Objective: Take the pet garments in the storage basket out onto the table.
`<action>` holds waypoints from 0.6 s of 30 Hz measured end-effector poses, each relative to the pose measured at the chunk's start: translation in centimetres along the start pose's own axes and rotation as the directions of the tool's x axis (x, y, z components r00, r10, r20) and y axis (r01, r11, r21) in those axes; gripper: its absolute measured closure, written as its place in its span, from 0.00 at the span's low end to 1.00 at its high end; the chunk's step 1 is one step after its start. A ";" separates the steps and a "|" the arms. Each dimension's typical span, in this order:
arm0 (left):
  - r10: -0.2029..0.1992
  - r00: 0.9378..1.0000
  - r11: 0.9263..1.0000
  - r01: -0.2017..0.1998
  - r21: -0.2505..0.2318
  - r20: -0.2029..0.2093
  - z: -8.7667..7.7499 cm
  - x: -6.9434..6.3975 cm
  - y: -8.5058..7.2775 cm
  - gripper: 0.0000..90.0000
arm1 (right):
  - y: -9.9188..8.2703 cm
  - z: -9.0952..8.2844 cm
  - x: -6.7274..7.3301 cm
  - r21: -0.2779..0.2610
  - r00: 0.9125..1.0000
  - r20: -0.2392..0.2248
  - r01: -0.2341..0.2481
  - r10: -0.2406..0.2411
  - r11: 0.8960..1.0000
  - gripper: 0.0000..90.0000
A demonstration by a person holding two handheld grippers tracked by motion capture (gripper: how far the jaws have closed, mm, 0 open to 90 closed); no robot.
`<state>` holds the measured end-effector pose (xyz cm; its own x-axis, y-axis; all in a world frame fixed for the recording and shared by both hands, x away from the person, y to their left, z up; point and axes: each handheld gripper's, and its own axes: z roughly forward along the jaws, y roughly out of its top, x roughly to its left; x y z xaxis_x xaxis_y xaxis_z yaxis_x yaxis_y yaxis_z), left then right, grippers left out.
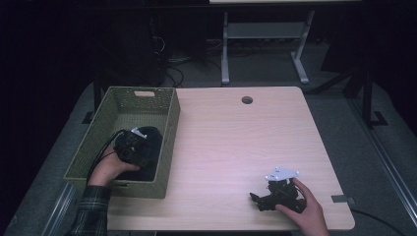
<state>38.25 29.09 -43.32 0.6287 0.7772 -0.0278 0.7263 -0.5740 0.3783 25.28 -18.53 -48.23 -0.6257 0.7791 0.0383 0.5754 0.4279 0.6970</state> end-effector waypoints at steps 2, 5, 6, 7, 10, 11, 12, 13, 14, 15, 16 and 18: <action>-0.009 1.000 1.000 0.009 0.010 0.015 -0.1 0.1 0.0 0.22 | 0.0 0.0 0.0 0.000 1.000 0.000 0.000 0.000 1.000 0.00; -0.014 1.000 1.000 0.014 0.005 0.012 -0.7 0.2 0.0 0.45 | 0.0 0.0 0.0 0.000 1.000 0.000 0.000 0.000 1.000 0.00; -0.021 1.000 1.000 0.020 0.003 0.015 -0.9 0.3 0.0 0.50 | 0.0 0.0 0.0 0.000 1.000 0.000 0.000 0.000 1.000 0.00; -0.019 1.000 1.000 0.019 0.001 0.016 -1.0 0.3 0.0 0.59 | 0.0 0.0 0.0 0.000 1.000 0.000 0.000 0.000 1.000 0.00; -0.034 0.999 0.999 0.034 -0.002 0.024 -1.4 0.6 0.1 0.64 | 0.0 0.0 0.0 0.000 1.000 0.000 0.000 0.000 1.000 0.00; -0.042 0.999 0.999 0.042 -0.010 0.029 -1.6 0.7 0.1 0.67 | 0.0 0.0 0.0 0.000 1.000 0.000 0.000 0.000 1.000 0.00; -0.056 0.998 0.998 0.057 -0.022 0.037 -1.8 0.8 0.1 0.69 | 0.0 0.0 0.0 0.000 1.000 0.000 0.000 0.000 1.000 0.00; -0.061 0.997 0.997 0.063 -0.036 0.042 -2.1 0.9 0.1 0.70 | 0.0 0.0 0.0 0.000 1.000 0.000 0.000 0.000 1.000 0.00; -0.066 0.997 0.996 0.068 -0.054 0.044 -2.3 1.0 0.1 0.70 | 0.0 0.0 0.0 0.000 1.000 0.000 0.000 0.000 1.000 0.00; -0.074 0.996 0.994 0.078 -0.077 0.045 -2.5 1.0 0.1 0.70 | 0.0 0.0 0.0 0.000 1.000 0.000 0.000 0.000 1.000 0.00; -0.074 0.996 0.992 0.078 -0.095 0.045 -2.8 1.1 0.1 0.70 | 0.0 0.0 0.0 0.000 1.000 -0.001 0.000 0.000 1.000 0.00; -0.080 0.996 0.987 0.085 -0.135 0.046 -3.2 1.2 0.0 0.70 | 0.0 0.0 0.0 0.000 1.000 -0.001 0.000 0.000 1.000 0.00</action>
<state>38.11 30.83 -40.38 0.5809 0.8078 -0.1004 0.7331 -0.4655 0.4958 25.29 -18.53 -48.22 -0.6259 0.7789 0.0389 0.5755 0.4277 0.6970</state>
